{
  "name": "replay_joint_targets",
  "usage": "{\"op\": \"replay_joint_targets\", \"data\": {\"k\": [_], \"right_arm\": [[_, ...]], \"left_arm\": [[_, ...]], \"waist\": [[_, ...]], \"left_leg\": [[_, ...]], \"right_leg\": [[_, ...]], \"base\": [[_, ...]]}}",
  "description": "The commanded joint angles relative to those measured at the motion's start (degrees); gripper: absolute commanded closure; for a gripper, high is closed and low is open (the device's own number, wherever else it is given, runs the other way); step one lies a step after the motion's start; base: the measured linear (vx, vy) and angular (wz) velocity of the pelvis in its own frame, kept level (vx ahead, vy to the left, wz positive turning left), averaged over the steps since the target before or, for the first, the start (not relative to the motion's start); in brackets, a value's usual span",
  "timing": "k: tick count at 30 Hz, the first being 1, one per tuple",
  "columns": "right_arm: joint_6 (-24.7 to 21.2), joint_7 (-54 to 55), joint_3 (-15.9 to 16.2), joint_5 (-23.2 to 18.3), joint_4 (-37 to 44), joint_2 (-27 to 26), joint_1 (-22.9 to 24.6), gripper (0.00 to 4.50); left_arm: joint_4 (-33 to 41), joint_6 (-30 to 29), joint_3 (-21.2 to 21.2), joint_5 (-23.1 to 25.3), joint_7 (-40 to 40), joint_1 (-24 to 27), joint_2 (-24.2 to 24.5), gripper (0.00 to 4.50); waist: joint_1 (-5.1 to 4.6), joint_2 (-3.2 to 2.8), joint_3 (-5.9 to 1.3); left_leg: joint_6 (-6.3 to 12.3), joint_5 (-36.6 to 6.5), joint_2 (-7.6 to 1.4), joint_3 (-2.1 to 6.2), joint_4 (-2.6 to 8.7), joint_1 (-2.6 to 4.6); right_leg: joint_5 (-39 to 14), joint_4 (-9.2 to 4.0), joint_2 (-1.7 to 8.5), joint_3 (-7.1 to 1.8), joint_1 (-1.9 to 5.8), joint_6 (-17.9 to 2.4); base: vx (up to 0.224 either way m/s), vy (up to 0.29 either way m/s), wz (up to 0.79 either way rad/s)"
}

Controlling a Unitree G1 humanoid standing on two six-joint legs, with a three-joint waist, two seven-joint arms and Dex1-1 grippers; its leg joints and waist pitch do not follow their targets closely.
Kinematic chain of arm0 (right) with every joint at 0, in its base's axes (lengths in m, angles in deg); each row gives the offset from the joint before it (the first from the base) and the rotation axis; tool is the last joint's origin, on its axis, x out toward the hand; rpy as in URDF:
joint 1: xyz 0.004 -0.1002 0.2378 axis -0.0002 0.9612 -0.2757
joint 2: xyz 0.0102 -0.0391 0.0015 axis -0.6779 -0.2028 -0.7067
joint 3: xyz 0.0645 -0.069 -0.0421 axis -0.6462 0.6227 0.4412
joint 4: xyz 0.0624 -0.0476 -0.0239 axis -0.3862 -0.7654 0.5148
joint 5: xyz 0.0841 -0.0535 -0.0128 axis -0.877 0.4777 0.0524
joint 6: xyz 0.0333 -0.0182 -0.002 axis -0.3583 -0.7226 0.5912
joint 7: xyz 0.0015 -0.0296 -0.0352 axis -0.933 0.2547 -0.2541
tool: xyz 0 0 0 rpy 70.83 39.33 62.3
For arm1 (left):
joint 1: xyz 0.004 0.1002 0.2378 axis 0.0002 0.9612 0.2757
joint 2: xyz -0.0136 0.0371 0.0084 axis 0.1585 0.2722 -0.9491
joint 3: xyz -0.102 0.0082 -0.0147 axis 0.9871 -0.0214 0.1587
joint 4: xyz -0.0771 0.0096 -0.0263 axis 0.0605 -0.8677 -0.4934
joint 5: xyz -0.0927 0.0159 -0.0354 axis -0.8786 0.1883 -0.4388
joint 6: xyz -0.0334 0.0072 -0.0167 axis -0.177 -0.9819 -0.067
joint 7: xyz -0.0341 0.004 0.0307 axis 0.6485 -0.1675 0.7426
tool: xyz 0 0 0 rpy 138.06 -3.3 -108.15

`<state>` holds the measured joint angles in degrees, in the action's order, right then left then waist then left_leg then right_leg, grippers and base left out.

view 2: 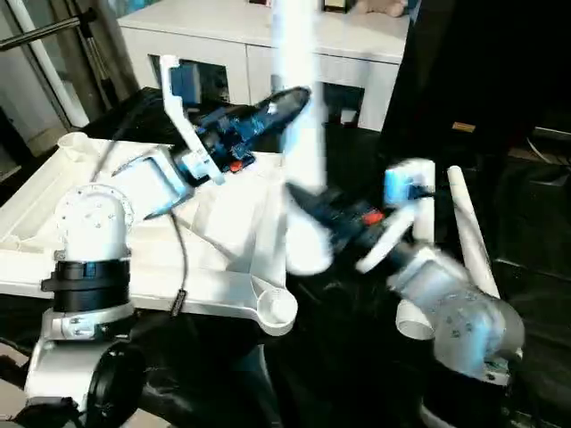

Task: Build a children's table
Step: Pick table leg

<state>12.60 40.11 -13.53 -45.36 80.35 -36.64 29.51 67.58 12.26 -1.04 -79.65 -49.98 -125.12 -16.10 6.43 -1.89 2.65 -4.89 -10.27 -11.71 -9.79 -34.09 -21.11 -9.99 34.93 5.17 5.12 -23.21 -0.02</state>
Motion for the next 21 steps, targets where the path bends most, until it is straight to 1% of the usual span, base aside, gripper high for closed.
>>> {"op": "replay_joint_targets", "data": {"k": [1, 2, 3, 4, 5, 6, 7, 8, 9, 10, 11, 12, 13, 15, 16, 17, 18, 19, 21], "right_arm": [[1.4, -0.1, 2.1, 1.2, 0.5, 0.8, -0.2, 2.61], [2.1, 0.0, 3.4, 2.0, 0.5, 1.2, -0.4, 2.61], [2.2, 0.0, 3.7, 2.2, 0.5, 1.3, -0.4, 2.61], [4.3, 1.6, 6.5, 5.6, 0.1, 1.9, -1.1, 2.61], [4.3, 1.6, 6.5, 5.6, 0.1, 1.9, -1.1, 2.61], [5.9, 3.1, 8.4, 8.3, -0.3, 2.2, -1.6, 2.61], [9.2, 7.1, 13.4, 14.8, -1.4, 2.8, -2.7, 2.61], [9.2, 7.1, 13.4, 14.8, -1.4, 2.8, -2.7, 2.61], [11.0, 8.6, 15.6, 17.5, -2.1, 3.2, -3.0, 2.61], [13.0, 9.7, 17.7, 20.0, -2.9, 3.3, -3.2, 2.61], [13.6, 10.3, 18.3, 20.9, -3.4, 3.1, -3.3, 2.61], [15.2, 12.6, 19.7, 22.8, -4.7, 2.1, -3.9, 2.61], [15.5, 13.8, 20.3, 23.3, -5.2, 1.0, -4.4, 2.61], [15.9, 14.8, 21.0, 23.5, -5.4, 0.1, -4.7, 2.61], [15.9, 15.6, 21.4, 23.5, -5.3, -0.8, -5.0, 2.61], [15.9, 15.8, 21.5, 23.5, -5.2, -1.2, -5.1, 2.61], [16.3, 16.7, 21.7, 23.8, -5.2, -2.0, -5.4, 2.61], [16.3, 16.7, 21.7, 23.8, -5.2, -2.0, -5.4, 2.61], [17.9, 17.7, 22.4, 24.7, -5.8, -2.5, -5.5, 2.61]], "left_arm": [[1.8, -1.4, -1.9, -0.1, -1.1, 0.5, 0.0, 0.83], [2.0, -1.8, -2.8, 0.7, -1.8, 1.1, 0.1, 0.83], [2.1, -1.9, -3.0, 0.9, -2.0, 1.2, 0.1, 0.83], [2.1, -1.4, -3.8, 2.9, -4.1, 1.8, 0.1, 1.01], [2.1, -1.4, -3.8, 2.9, -4.1, 1.8, 0.1, 1.18], [1.8, -1.0, -3.8, 4.5, -6.4, 1.7, -0.3, 1.18], [0.7, 1.4, -3.8, 8.8, -12.6, 1.4, -1.2, 1.22], [0.7, 1.4, -3.8, 8.8, -12.6, 1.4, -1.2, 1.22], [0.5, 2.2, -3.9, 10.3, -14.6, 1.3, -1.4, 1.32], [0.3, 3.4, -3.6, 11.5, -16.6, 1.3, -1.9, 1.49], [0.1, 3.9, -3.4, 11.8, -17.4, 1.3, -2.3, 1.57], [-0.4, 5.3, -2.0, 12.5, -20.5, 1.1, -3.8, 1.59], [-0.9, 7.1, -1.0, 13.3, -23.2, 0.9, -5.0, 1.59], [-1.3, 8.8, -0.3, 13.8, -25.4, 0.7, -5.8, 1.65], [-2.1, 10.4, 0.9, 14.4, -27.7, 0.3, -6.4, 1.93], [-2.5, 10.9, 1.4, 14.5, -28.5, 0.1, -6.6, 1.99], [-3.4, 12.4, 3.0, 15.2, -31.5, -0.5, -7.1, 2.00], [-3.4, 12.4, 3.0, 15.2, -31.5, -0.5, -7.1, 2.06], [-4.0, 13.9, 4.7, 15.9, -34.5, -1.0, -8.0, 2.36]], "waist": [[0.30, 1.07, -3.77], [0.25, 1.15, -3.72], [0.28, 1.11, -3.79], [0.28, 1.08, -3.84], [0.10, 0.99, -3.74], [0.19, 1.02, -3.77], [0.07, 1.07, -3.72], [-0.23, 1.01, -3.62], [-0.12, 0.97, -3.70], [-0.20, 1.01, -3.60], [-0.18, 1.10, -3.64], [-0.08, 1.06, -3.70], [-0.21, 1.07, -3.71], [-0.29, 1.07, -3.84], [-0.24, 1.06, -3.93], [-0.26, 0.95, -3.95], [-0.27, 0.82, -4.02], [-0.29, 0.83, -4.03], [-0.33, 0.82, -4.04]], "left_leg": [[0.66, -7.8, -0.46, 0.02, 3.70, -0.02], [0.76, -7.8, -0.41, -0.02, 3.70, -0.08], [0.65, -7.4, -0.47, 0.01, 3.71, -0.07], [0.68, -7.4, -0.50, 0.00, 3.70, -0.02], [0.29, -7.4, -0.57, 0.05, 3.75, -0.13], [0.02, -7.6, -0.56, 0.12, 3.78, -0.09], [-0.07, -7.6, -0.49, 0.09, 3.76, -0.15], [-0.90, -7.8, -0.51, 0.21, 3.82, -0.25], [-0.91, -8.1, -0.38, 0.12, 3.76, -0.01], [-0.84, -8.4, -0.25, 0.00, 3.71, -0.02], [-0.74, -8.6, -0.30, 0.07, 3.72, -0.11], [-0.67, -8.6, -0.34, 0.14, 3.73, -0.12], [-0.53, -8.6, -0.41, 0.16, 3.77, -0.10], [-0.16, -8.2, -0.50, 0.28, 3.76, -0.22], [0.21, -7.7, -0.54, 0.29, 3.69, -0.27], [0.46, -7.2, -0.53, 0.31, 3.65, -0.31], [0.65, -6.8, -0.54, 0.31, 3.59, -0.28], [0.81, -6.7, -0.48, 0.28, 3.53, -0.27], [0.96, -6.3, -0.58, 0.29, 3.53, -0.26]], "right_leg": [[-19.6, -5.29, 2.51, -2.27, 3.25, -4.6], [-19.6, -5.36, 2.46, -2.28, 3.21, -4.5], [-18.9, -5.27, 2.39, -2.29, 3.18, -4.3], [-18.5, -5.21, 2.42, -2.32, 3.17, -4.4], [-17.9, -5.23, 2.33, -2.28, 3.12, -4.3], [-18.1, -5.16, 2.43, -2.25, 3.25, -4.1], [-18.0, -5.18, 2.37, -2.28, 3.27, -4.0], [-18.1, -5.33, 2.25, -2.23, 3.33, -3.0], [-19.3, -5.49, 2.37, -2.24, 3.21, -2.4], [-20.1, -5.63, 2.30, -2.27, 3.13, -2.1], [-20.6, -5.69, 2.36, -2.22, 3.17, -2.0], [-20.3, -5.58, 2.41, -2.18, 3.17, -2.0], [-19.5, -5.58, 2.34, -2.15, 3.11, -2.4], [-17.1, -5.24, 2.32, -2.13, 3.26, -3.5], [-15.0, -4.99, 2.31, -2.20, 3.32, -4.3], [-13.0, -4.79, 2.22, -2.24, 3.32, -4.9], [-11.1, -4.56, 2.18, -2.29, 3.35, -5.5], [-10.5, -4.55, 2.22, -2.29, 3.35, -5.8], [-8.9, -4.31, 2.24, -2.29, 3.45, -6.9]], "base": [[0.000, 0.000, 0.00], [0.000, 0.000, 0.00], [0.000, 0.000, 0.00], [0.000, 0.000, 0.00], [0.000, 0.000, 0.00], [0.000, 0.000, 0.00], [0.000, 0.000, 0.00], [0.000, 0.000, 0.00], [0.000, 0.000, 0.00], [0.000, 0.000, 0.00], [0.000, 0.000, 0.00], [0.000, 0.000, 0.00], [0.000, 0.000, 0.00], [0.000, 0.000, 0.00], [0.000, 0.000, 0.00], [0.000, 0.000, 0.00], [0.000, 0.000, 0.00], [0.000, 0.000, 0.00], [0.000, 0.000, 0.00]]}}
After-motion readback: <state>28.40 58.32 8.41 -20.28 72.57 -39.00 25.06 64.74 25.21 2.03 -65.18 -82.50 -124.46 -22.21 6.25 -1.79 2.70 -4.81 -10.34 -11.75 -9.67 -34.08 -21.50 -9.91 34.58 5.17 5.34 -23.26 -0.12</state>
